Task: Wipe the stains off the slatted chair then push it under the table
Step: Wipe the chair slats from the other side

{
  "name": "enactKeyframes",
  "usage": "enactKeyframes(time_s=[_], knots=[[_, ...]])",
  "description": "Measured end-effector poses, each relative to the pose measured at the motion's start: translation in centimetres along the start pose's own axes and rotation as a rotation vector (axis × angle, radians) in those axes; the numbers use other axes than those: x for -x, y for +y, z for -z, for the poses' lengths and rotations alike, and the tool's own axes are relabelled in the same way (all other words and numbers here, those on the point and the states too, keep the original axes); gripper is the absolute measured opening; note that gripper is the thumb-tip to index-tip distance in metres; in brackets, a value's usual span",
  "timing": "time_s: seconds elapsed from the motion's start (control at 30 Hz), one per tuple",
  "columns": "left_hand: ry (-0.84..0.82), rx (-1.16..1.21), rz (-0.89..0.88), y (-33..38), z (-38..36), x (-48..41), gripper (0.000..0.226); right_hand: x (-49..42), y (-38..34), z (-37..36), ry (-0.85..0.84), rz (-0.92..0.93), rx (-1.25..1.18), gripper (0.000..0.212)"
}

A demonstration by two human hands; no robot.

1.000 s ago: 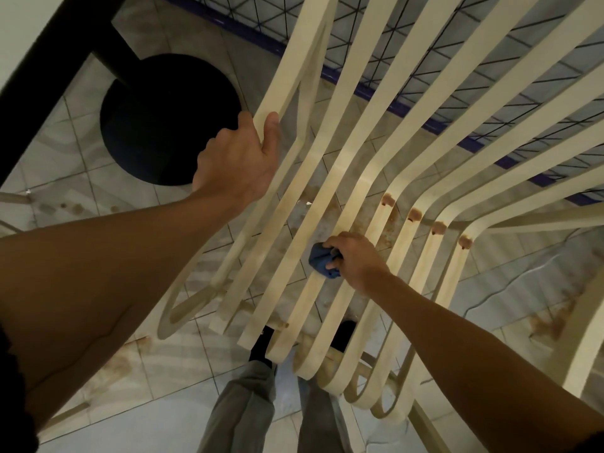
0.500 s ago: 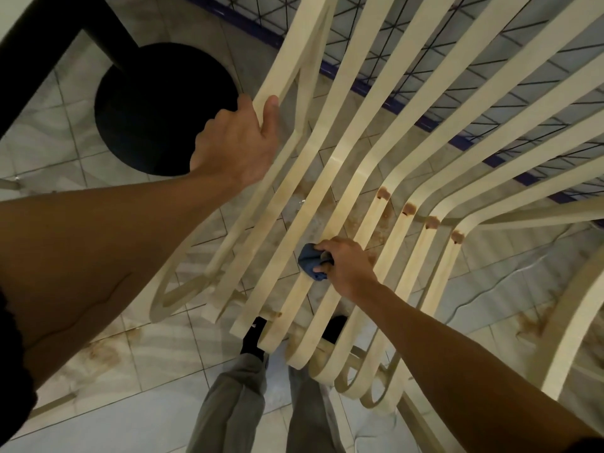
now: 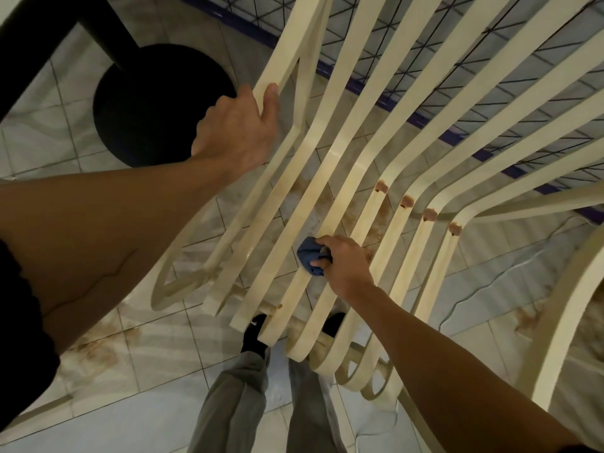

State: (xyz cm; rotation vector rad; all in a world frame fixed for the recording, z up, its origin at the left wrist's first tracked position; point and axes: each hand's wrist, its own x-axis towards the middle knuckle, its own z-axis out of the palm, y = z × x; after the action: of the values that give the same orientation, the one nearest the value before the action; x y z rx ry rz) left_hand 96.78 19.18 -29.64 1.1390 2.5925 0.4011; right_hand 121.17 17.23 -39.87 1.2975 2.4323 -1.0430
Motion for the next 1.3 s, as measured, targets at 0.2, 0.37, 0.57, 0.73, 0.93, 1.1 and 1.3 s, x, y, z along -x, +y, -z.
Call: enactKeyframes(time_s=[0.2, 0.37, 0.57, 0.73, 0.93, 1.1, 1.3], knots=[[-0.035, 0.065, 0.027, -0.3, 0.1, -0.2, 0.069, -0.2, -0.2, 0.2, -0.074, 0.044, 0.056, 0.026], [-0.15, 0.068, 0.055, -0.6, 0.9, 0.2, 0.065, -0.5, -0.7, 0.0, -0.085, 0.011, 0.13, 0.024], [-0.279, 0.015, 0.148, -2.9, 2.4, 5.3, 0.053, -0.2, -1.4, 0.0, -0.049, -0.036, 0.135, 0.021], [-0.198, -0.029, 0.153, -5.7, 2.3, 10.6, 0.056, -0.3, -1.8, 0.8, -0.113, -0.13, -0.008, 0.017], [-0.138, -0.045, 0.047, -6.7, 1.7, 9.9, 0.056, -0.4, -1.0, 1.0, 0.006, -0.273, -0.158, 0.018], [-0.117, -0.065, 0.032, -7.0, 1.6, 10.1, 0.057, 0.4, -0.7, 0.5, 0.046, -0.255, -0.145, 0.031], [-0.123, -0.075, 0.032, -6.9, 1.7, 10.3, 0.06, 0.8, -1.2, -0.1, -0.196, -0.063, 0.068, 0.033]])
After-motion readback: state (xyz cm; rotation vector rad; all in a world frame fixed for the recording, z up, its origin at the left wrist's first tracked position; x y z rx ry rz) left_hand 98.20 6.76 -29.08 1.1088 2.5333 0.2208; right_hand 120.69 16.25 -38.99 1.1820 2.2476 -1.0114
